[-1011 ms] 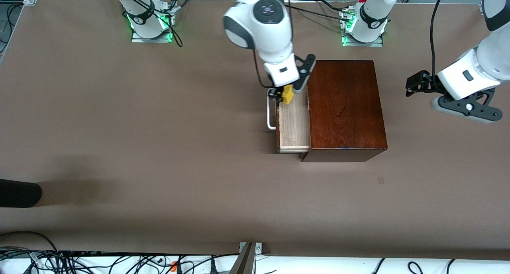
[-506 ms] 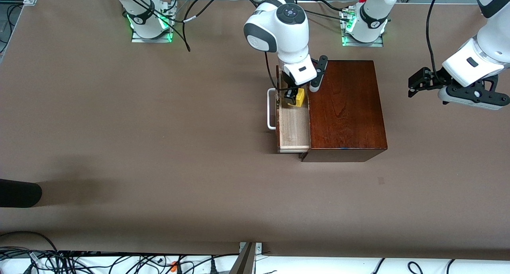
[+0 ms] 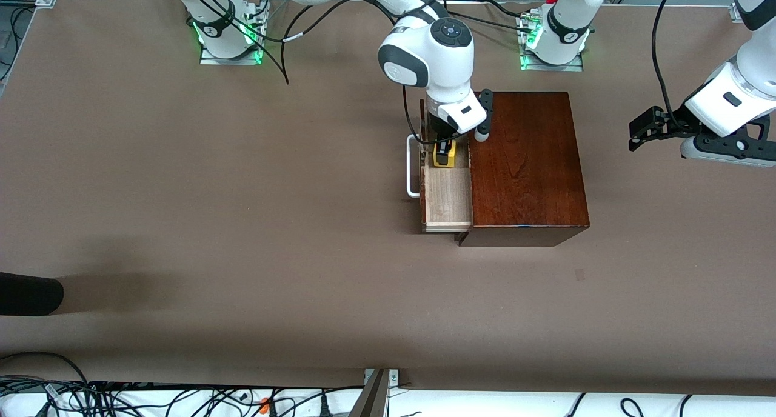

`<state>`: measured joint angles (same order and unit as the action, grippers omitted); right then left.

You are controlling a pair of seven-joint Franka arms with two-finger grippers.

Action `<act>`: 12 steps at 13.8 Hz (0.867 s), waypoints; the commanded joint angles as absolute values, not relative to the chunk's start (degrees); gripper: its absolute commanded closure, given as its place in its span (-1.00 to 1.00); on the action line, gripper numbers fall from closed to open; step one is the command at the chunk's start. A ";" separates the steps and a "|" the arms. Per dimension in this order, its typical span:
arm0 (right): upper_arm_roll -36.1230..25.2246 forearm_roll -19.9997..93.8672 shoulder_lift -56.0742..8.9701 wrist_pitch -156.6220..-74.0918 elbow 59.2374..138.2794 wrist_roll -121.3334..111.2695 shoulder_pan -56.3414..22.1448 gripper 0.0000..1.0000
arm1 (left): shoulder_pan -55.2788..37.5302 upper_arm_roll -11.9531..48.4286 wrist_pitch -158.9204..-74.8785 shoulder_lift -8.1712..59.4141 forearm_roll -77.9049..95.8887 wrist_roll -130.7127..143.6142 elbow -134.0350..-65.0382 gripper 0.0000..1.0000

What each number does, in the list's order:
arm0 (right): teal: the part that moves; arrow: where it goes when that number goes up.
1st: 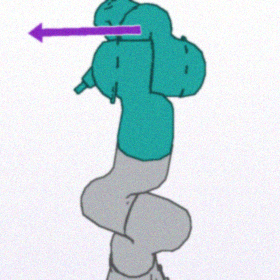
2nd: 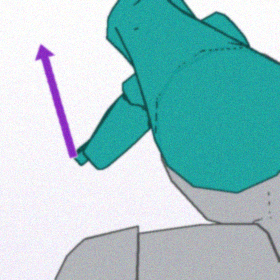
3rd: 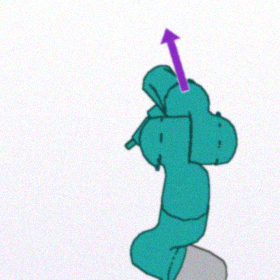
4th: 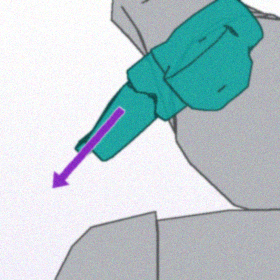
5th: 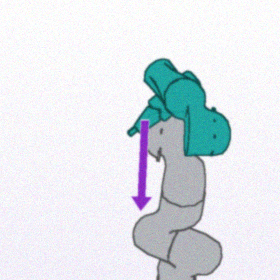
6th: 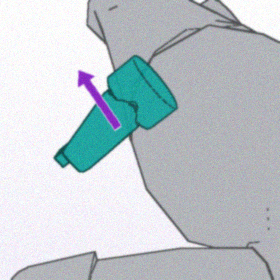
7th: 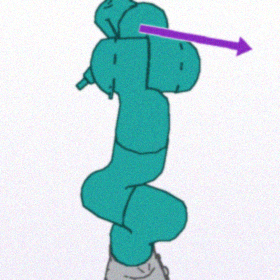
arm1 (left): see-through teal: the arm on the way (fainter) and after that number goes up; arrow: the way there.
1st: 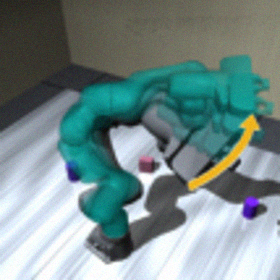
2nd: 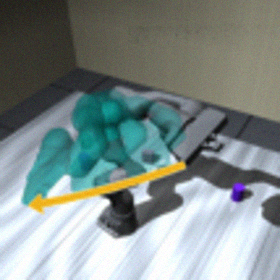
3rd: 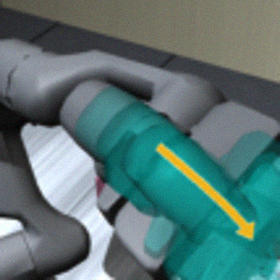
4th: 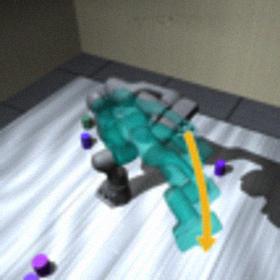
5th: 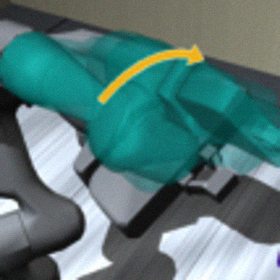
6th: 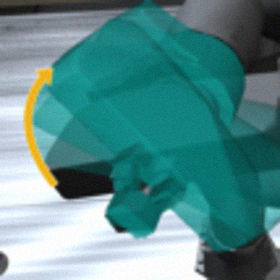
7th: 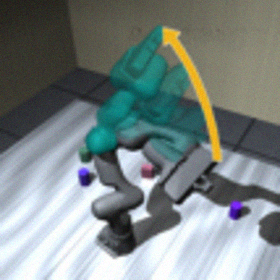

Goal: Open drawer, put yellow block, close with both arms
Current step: 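Lower the cube into the open drawer and open the right gripper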

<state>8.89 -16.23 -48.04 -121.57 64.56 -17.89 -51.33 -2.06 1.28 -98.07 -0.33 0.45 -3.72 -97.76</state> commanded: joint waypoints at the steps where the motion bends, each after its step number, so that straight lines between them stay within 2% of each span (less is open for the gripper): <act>1: 8.61 -17.05 -47.64 -120.85 64.25 -21.34 -51.33 0.50 | -1.76 1.49 -98.09 -1.14 1.49 -3.34 -98.35 -1.00; 5: 8.53 -17.14 -47.38 -119.89 65.56 -24.87 -51.15 0.44 | -1.76 1.41 -95.98 -1.06 1.49 -3.25 -97.56 -1.00; 6: 8.53 -17.23 -47.03 -119.80 67.39 -25.66 -51.24 0.07 | -1.76 1.49 -95.98 -1.05 1.49 -3.25 -97.47 -1.00; 7: 8.53 -17.23 -46.67 -119.79 67.76 -26.71 -51.24 -0.06 | -1.76 1.49 -95.89 -1.05 1.49 -3.25 -97.47 -1.00; 8: 8.53 -17.23 -46.58 -119.71 67.76 -26.63 -51.33 -0.07 | -1.76 1.41 -95.71 -1.05 1.49 -3.25 -97.38 -1.00; 9: 8.53 -17.14 -46.41 -119.01 67.76 -26.72 -51.33 -0.28 | -1.76 1.41 -95.36 -1.05 1.49 -3.43 -97.38 -1.00; 10: 8.61 -16.70 -46.23 -117.87 67.50 -26.72 -51.24 -0.99 | -1.76 1.41 -95.27 -1.05 1.49 -3.43 -97.38 -1.00; 12: 8.96 -14.87 -45.18 -112.62 62.44 -25.84 -50.80 -1.00 | -1.76 1.41 -95.27 -1.05 1.49 -3.34 -97.38 -1.00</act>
<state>8.45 -16.19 -47.51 -117.49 65.19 -25.84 -51.24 -2.06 1.29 -96.37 -0.37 0.45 -3.59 -97.73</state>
